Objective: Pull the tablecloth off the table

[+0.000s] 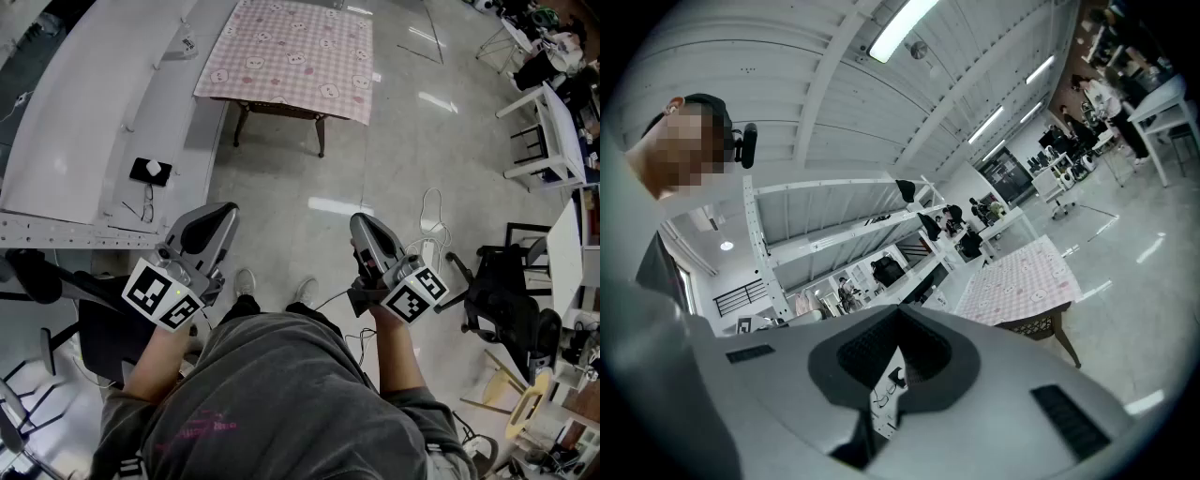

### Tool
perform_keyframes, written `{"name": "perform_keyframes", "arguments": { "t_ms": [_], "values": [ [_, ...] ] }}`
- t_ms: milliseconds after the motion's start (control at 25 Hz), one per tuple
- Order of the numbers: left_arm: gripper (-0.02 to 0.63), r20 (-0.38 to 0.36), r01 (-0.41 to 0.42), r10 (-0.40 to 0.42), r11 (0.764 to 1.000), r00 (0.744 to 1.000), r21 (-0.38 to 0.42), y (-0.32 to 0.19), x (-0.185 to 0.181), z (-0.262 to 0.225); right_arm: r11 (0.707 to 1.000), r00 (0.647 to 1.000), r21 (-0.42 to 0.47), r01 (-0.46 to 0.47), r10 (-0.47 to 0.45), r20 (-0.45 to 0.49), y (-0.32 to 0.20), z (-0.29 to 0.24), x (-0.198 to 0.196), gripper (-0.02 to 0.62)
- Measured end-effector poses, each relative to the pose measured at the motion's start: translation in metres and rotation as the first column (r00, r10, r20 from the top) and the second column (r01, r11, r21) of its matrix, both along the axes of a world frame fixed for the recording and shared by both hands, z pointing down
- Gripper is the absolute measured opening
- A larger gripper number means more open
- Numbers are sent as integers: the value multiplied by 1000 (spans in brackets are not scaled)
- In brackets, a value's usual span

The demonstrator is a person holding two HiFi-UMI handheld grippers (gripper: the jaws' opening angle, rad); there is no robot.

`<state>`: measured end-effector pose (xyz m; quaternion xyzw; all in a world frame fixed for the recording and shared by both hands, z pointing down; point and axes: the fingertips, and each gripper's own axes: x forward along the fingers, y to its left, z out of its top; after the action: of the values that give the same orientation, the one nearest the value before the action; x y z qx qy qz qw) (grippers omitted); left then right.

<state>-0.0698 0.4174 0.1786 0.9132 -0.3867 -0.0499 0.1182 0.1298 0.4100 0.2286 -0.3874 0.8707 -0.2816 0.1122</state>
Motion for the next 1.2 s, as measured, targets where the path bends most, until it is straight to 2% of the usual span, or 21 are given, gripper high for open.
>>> {"name": "perform_keyframes", "arguments": {
  "t_ms": [480,1200],
  "values": [
    [0,10,13,-13,1000,1000,-7,3,20,2,999,999,18,27,-27,20,0,-2,15,-5],
    [0,25,63,-63,998,998,1,16,112,10,997,996,7,82,-82,21,5,17,106,-5]
  ]
}}
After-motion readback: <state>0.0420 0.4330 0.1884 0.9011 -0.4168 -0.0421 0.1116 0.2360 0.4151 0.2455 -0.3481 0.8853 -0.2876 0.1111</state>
